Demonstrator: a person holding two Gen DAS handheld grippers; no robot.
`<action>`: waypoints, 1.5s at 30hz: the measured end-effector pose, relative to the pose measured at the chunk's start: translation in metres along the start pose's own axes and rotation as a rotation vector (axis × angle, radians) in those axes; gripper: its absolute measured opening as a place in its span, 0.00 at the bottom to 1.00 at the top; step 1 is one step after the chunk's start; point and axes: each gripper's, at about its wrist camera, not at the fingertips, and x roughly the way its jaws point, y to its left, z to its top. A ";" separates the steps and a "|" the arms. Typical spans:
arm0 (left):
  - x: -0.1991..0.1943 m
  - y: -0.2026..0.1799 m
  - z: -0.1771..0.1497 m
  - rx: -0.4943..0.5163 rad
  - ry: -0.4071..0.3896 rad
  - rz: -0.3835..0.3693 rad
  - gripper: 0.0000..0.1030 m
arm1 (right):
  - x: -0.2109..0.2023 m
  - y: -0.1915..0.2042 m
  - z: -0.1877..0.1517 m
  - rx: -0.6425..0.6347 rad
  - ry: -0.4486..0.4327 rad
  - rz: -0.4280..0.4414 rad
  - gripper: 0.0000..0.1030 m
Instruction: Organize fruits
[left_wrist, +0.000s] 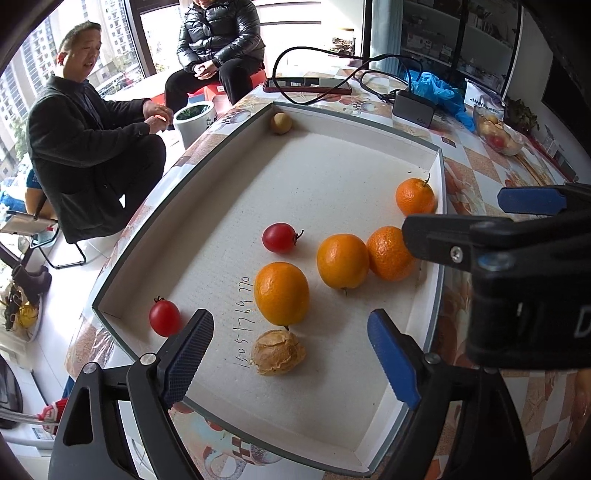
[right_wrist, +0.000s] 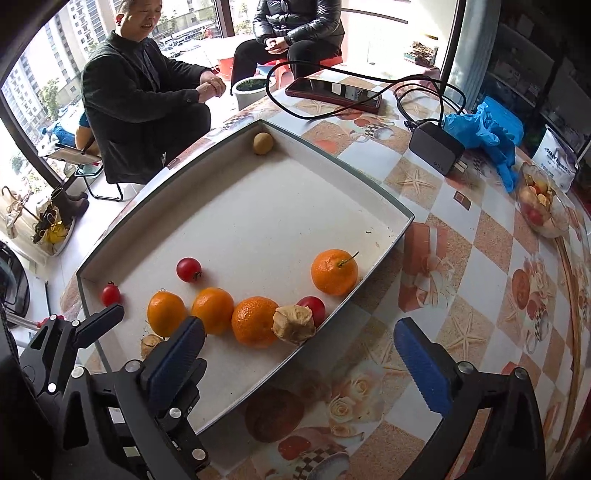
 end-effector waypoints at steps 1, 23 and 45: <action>0.000 0.000 -0.001 -0.003 0.017 0.002 0.85 | -0.002 0.000 -0.001 0.002 0.001 0.003 1.00; -0.011 0.002 -0.008 -0.005 0.025 0.039 0.85 | -0.005 0.004 -0.016 -0.013 0.059 -0.025 1.00; -0.012 0.000 -0.007 0.003 0.017 0.040 0.85 | -0.001 0.016 -0.017 -0.055 0.072 -0.056 1.00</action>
